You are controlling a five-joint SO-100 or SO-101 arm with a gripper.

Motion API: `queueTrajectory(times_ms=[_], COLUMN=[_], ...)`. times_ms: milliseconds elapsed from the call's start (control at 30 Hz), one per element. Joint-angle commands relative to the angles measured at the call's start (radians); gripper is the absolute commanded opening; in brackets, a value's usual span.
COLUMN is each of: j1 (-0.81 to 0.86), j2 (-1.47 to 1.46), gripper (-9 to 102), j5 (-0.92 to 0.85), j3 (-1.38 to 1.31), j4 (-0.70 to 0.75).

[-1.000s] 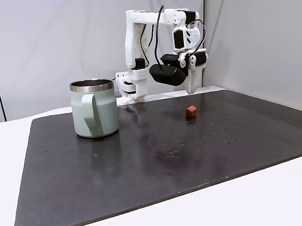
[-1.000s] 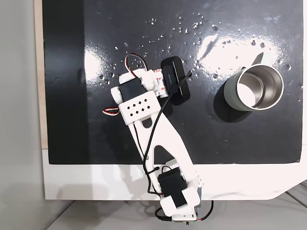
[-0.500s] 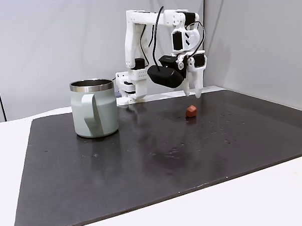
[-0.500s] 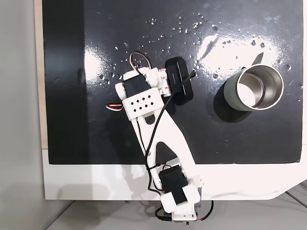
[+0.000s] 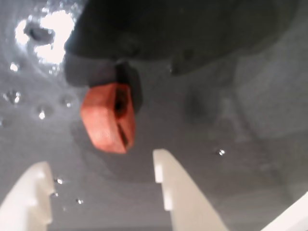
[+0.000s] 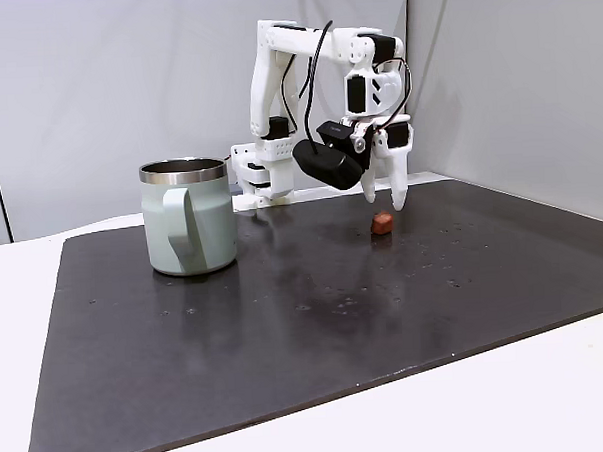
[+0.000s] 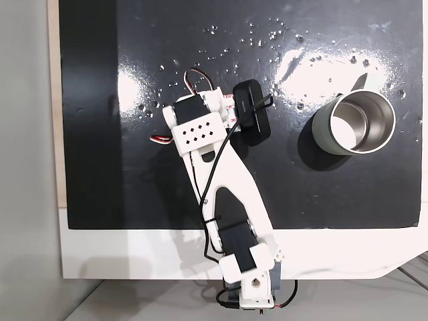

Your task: Grasp a cube and put it in the cup.

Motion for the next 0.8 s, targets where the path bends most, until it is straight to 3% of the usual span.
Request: queueTrajectory(times_ms=[0, 433, 767], j1=[0.018, 0.023, 0.023], j2=[-0.012, -0.14, -0.155], gripper=[23, 22, 14], j5=[0.008, 0.006, 0.006], j3=[-0.067, -0.103, -0.104], j4=[0.009, 0.014, 0.017])
